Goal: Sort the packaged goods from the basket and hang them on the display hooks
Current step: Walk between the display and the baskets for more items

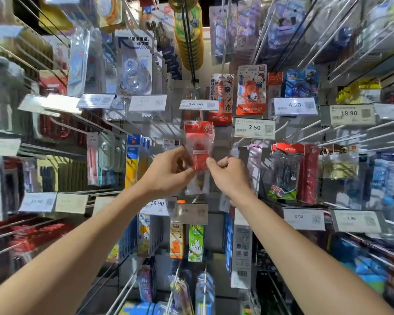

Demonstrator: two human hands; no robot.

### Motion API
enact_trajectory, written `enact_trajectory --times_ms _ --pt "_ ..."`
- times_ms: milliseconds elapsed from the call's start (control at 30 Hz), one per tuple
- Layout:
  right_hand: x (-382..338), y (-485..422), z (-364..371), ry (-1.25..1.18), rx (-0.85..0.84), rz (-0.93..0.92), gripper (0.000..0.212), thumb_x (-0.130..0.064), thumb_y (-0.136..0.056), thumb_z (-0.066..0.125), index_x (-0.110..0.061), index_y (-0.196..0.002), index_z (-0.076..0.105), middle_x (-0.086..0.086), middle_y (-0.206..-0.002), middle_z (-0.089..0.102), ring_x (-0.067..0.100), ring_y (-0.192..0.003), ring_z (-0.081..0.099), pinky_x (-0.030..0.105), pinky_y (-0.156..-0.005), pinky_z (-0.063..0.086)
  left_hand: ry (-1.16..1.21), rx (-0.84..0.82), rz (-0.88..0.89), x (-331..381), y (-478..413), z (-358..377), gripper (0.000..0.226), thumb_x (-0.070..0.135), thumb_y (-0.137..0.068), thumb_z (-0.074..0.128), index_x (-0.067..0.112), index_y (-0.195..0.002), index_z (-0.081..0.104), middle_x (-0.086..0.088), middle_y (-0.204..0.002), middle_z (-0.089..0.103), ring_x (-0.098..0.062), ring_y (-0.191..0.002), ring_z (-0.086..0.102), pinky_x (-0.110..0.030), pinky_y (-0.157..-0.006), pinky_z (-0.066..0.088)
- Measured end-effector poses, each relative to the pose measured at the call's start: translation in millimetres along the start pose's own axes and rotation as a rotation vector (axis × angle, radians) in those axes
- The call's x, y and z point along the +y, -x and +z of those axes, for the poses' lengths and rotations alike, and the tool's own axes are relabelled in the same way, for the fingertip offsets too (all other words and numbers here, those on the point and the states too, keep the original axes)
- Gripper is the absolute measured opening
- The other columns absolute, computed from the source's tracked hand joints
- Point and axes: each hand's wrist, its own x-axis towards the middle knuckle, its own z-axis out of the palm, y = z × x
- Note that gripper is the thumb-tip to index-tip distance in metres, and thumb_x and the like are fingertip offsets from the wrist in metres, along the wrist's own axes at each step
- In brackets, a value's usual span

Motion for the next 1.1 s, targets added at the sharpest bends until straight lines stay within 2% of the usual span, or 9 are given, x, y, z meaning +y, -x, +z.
enact_trajectory --times_ms 133,267,367,533,733,833,967,1033,1100 --pt "14 14 -13 0.085 -0.032 -0.095 0.044 -0.035 -0.094 0.067 0.004 -0.074 0.065 0.009 -0.063 0.061 0.025 -0.064 0.059 0.026 -0.061 0.038 -0.065 -0.072 0.03 -4 11 9 0.004 0.021 -0.086 0.069 0.019 -0.084 0.066 0.01 -0.073 0.063 0.0 -0.06 0.053 -0.014 -0.057 0.042" --pt "13 10 -23 0.227 -0.063 -0.162 0.027 -0.029 -0.086 0.068 -0.011 -0.066 0.064 -0.004 -0.062 0.065 0.018 -0.068 0.063 0.027 -0.059 0.042 -0.081 -0.058 0.005 -8 15 17 0.006 0.019 -0.082 0.068 0.015 -0.086 0.069 0.008 -0.073 0.066 0.0 -0.061 0.054 -0.012 -0.057 0.043" --pt "11 1 -29 0.368 -0.157 -0.206 0.025 -0.029 -0.085 0.068 -0.013 -0.066 0.064 -0.003 -0.062 0.066 0.016 -0.067 0.063 0.027 -0.06 0.045 -0.072 -0.116 -0.045 -7 10 19 0.003 0.023 -0.077 0.065 0.024 -0.079 0.067 0.011 -0.069 0.066 0.0 -0.062 0.059 -0.011 -0.055 0.041" --pt "6 -17 -39 0.446 -0.369 -0.095 0.029 -0.032 -0.09 0.067 -0.013 -0.069 0.064 -0.002 -0.063 0.067 0.017 -0.072 0.065 0.028 -0.078 0.049 -0.103 -0.271 -0.199 -1 -16 13 0.009 0.029 -0.075 0.062 0.025 -0.079 0.069 0.012 -0.066 0.069 -0.001 -0.06 0.062 -0.016 -0.054 0.043" --pt "-17 -18 -76 0.515 -0.55 0.068 0.026 -0.027 -0.089 0.062 -0.018 -0.066 0.055 -0.005 -0.063 0.063 0.013 -0.068 0.062 0.031 -0.061 0.051 -0.109 -0.569 -0.439 27 -38 -12 0.01 0.036 -0.072 0.061 0.029 -0.078 0.063 0.014 -0.067 0.064 0.0 -0.061 0.058 -0.021 -0.059 0.044" --pt "-45 -13 -107 0.507 -0.756 0.099 0.03 -0.021 -0.09 0.06 -0.027 -0.062 0.052 -0.009 -0.066 0.062 0.015 -0.073 0.064 0.034 -0.069 0.054 -0.113 -0.708 -0.535 54 -44 -31 0.015 0.039 -0.072 0.063 0.032 -0.085 0.062 0.015 -0.075 0.065 -0.008 -0.072 0.062 -0.022 -0.065 0.047" --pt "-91 -9 -160 0.483 -0.883 0.185 0.033 -0.03 -0.093 0.067 -0.03 -0.065 0.049 -0.012 -0.053 0.051 0.006 -0.054 0.05 0.035 -0.072 0.053 -0.106 -0.758 -0.566 102 -54 -56 0.016 0.025 -0.087 0.073 0.032 -0.089 0.059 0.019 -0.074 0.059 -0.013 -0.076 0.06 -0.02 -0.066 0.04" --pt "-112 -3 -188 0.452 -0.91 0.265 0.029 -0.034 -0.092 0.068 -0.027 -0.071 0.049 -0.008 -0.062 0.054 0.014 -0.061 0.054 0.039 -0.073 0.055 -0.099 -0.824 -0.549 130 -62 -71 0.01 0.027 -0.086 0.072 0.025 -0.093 0.065 0.01 -0.083 0.067 -0.017 -0.082 0.065 -0.026 -0.07 0.047" --pt "-136 7 -216 0.398 -0.897 0.375 0.02 -0.036 -0.088 0.069 -0.026 -0.081 0.054 -0.003 -0.079 0.063 0.024 -0.077 0.064 0.04 -0.075 0.056 -0.073 -0.886 -0.54 161 -69 -85 0.02 0.031 -0.082 0.069 0.018 -0.096 0.072 -0.001 -0.092 0.075 -0.023 -0.089 0.071 -0.033 -0.075 0.055"
